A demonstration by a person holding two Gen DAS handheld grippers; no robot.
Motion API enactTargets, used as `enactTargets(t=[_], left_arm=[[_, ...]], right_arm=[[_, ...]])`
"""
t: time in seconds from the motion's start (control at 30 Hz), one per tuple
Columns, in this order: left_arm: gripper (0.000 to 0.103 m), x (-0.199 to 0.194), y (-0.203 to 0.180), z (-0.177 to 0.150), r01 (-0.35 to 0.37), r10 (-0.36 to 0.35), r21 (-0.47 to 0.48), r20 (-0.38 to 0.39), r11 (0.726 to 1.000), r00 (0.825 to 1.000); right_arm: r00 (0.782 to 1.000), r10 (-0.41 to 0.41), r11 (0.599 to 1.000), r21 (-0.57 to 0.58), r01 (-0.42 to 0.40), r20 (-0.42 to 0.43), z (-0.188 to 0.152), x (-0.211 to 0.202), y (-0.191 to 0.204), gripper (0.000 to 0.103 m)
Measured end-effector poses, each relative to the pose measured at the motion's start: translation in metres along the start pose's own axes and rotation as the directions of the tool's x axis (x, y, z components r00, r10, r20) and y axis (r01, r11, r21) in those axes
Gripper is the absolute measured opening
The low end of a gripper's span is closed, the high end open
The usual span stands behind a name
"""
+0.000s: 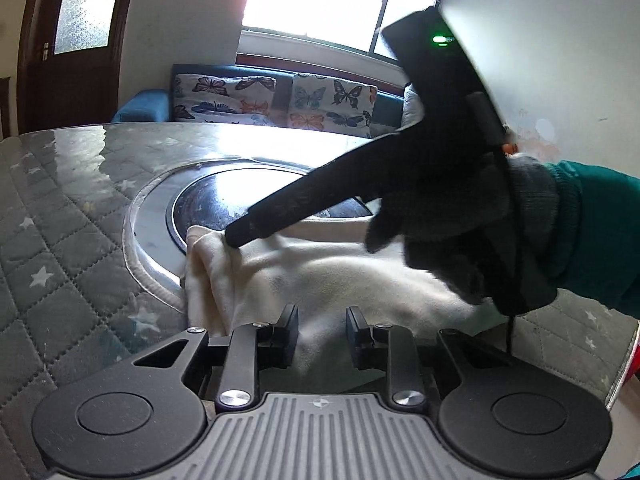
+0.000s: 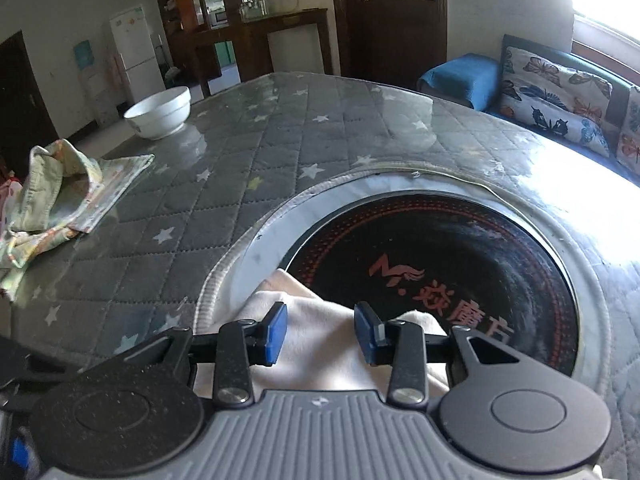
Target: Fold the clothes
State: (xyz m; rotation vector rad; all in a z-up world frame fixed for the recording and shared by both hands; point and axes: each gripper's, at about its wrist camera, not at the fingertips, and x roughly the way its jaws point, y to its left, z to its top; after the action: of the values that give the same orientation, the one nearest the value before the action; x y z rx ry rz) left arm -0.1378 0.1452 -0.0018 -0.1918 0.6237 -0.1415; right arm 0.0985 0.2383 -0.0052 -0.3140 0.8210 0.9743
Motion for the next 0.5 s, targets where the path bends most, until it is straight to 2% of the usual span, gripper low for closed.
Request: enactTargets(t=[0.13, 0.3, 0.37, 0.4, 0.5], left_arm=[[0.032, 0.001, 0.002, 0.000, 0.008, -0.008, -0.006, -0.001, 1.000, 1.000], [0.042, 0.001, 0.001, 0.001, 0.013, -0.013, -0.003, 0.004, 1.000, 1.000], [0.045, 0.001, 0.001, 0.002, 0.015, -0.015, -0.002, 0.007, 1.000, 1.000], [0.045, 0.002, 0.002, 0.002, 0.016, -0.016, -0.002, 0.008, 1.000, 1.000], [0.046, 0.003, 0.003, 0.001, 0.016, -0.016, -0.002, 0.008, 1.000, 1.000]], right_arm=[[1.000, -0.001, 1.000, 0.019, 0.001, 0.003, 0.005, 0.005, -0.002, 0.038], [0.999, 0.002, 1.000, 0.031, -0.003, 0.033, 0.006, -0.012, -0.007, 0.039], [1.000, 0.000, 1.000, 0.002, 0.000, 0.029, 0.006, -0.022, -0.006, 0.041], [1.000, -0.002, 1.000, -0.028, 0.002, 0.021, 0.004, -0.024, -0.003, 0.045], [1.000, -0.013, 0.994, -0.105, 0.013, -0.004, -0.002, -0.022, 0.009, 0.046]])
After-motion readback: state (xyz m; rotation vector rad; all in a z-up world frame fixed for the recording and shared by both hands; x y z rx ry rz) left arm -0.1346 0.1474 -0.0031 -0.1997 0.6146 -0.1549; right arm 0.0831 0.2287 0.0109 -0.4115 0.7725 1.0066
